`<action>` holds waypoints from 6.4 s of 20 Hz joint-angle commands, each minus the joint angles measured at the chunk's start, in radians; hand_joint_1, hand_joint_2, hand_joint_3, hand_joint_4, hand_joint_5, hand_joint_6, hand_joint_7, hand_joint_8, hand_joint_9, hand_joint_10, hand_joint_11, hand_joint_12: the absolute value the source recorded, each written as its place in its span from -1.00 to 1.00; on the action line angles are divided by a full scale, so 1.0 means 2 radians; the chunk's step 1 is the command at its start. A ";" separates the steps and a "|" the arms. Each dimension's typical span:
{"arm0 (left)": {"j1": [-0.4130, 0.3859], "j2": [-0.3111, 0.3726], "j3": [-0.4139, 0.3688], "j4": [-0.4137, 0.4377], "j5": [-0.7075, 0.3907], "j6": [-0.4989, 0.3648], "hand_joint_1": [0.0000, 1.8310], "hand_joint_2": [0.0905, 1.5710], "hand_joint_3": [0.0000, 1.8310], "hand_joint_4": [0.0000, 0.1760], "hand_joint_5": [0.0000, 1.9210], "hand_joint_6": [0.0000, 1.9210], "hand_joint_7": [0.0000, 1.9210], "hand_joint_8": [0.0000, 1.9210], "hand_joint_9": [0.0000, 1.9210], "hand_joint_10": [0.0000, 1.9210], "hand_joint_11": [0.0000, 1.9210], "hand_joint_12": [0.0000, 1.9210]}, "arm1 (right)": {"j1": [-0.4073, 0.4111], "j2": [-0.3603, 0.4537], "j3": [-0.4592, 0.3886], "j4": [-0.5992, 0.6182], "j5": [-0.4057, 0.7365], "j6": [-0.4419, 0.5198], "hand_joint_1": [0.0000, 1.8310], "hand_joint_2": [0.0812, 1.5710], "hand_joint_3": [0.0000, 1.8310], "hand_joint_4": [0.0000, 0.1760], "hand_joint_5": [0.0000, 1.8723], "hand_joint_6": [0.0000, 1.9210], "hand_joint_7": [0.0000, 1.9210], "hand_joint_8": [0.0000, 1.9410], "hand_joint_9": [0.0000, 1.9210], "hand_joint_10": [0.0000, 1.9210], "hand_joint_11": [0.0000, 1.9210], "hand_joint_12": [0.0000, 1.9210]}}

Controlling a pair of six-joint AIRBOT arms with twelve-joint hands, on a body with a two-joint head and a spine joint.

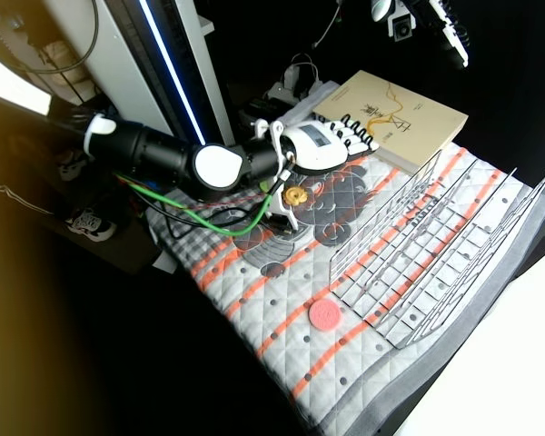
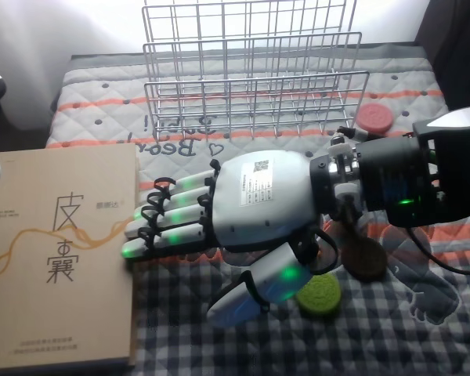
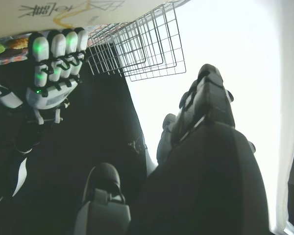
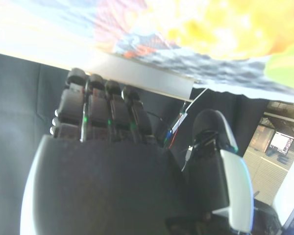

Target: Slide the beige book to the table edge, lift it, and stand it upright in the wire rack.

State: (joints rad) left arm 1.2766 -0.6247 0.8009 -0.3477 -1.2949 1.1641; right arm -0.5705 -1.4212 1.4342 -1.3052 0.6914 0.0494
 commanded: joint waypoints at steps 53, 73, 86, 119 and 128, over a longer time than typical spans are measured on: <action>0.061 -0.115 0.224 -0.049 0.109 -0.409 -0.37 0.08 -1.00 0.13 -1.00 -1.00 -1.00 -1.00 -0.82 -1.00 -1.00 0.12 | -0.085 0.247 -0.169 0.461 0.225 -0.264 -0.53 0.50 -1.00 -0.60 -0.94 -1.00 -0.99 -1.00 -1.00 -1.00 -1.00 -1.00; -0.053 -0.211 0.343 0.087 0.303 -0.500 -0.41 -0.06 -1.00 0.68 -1.00 -1.00 -1.00 -1.00 -0.85 -1.00 -1.00 -0.17 | -0.134 0.273 -0.185 0.541 0.272 -0.309 -0.66 0.61 -1.00 -0.71 -0.64 -0.99 -0.80 -1.00 -0.93 -1.00 -1.00 -1.00; -0.112 -0.226 0.379 0.192 0.363 -0.547 -0.14 0.19 -1.00 -1.00 -0.44 -0.99 -0.34 -0.99 -0.33 -0.94 -0.93 0.38 | -0.144 0.274 -0.186 0.544 0.272 -0.309 -0.60 0.66 -1.00 -0.88 -0.59 -1.00 -0.73 -1.00 -0.88 -1.00 -0.96 -0.94; -0.286 -0.128 0.290 0.084 0.081 -0.387 0.63 0.28 -1.00 -1.00 0.16 -0.32 0.14 -0.29 0.13 -0.13 -0.05 0.41 | -0.191 0.285 -0.203 0.569 0.272 -0.308 -0.68 0.71 -1.00 -1.00 -0.61 -1.00 -0.80 -1.00 -0.81 -1.00 -1.00 -0.44; -0.430 -0.164 0.308 0.161 0.100 -0.387 0.62 0.35 -1.00 -1.00 0.07 -0.18 0.07 -0.20 -0.03 0.11 -0.19 0.62 | -0.207 0.286 -0.213 0.574 0.276 -0.308 -0.90 0.75 -1.00 -0.59 -0.61 -1.00 -0.76 -1.00 -0.85 -0.99 -1.00 -0.72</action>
State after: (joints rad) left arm 0.4011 -0.9585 1.4170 0.0170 -0.9745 0.4103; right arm -0.9894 -0.8478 1.0111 -0.1825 1.1179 -0.5701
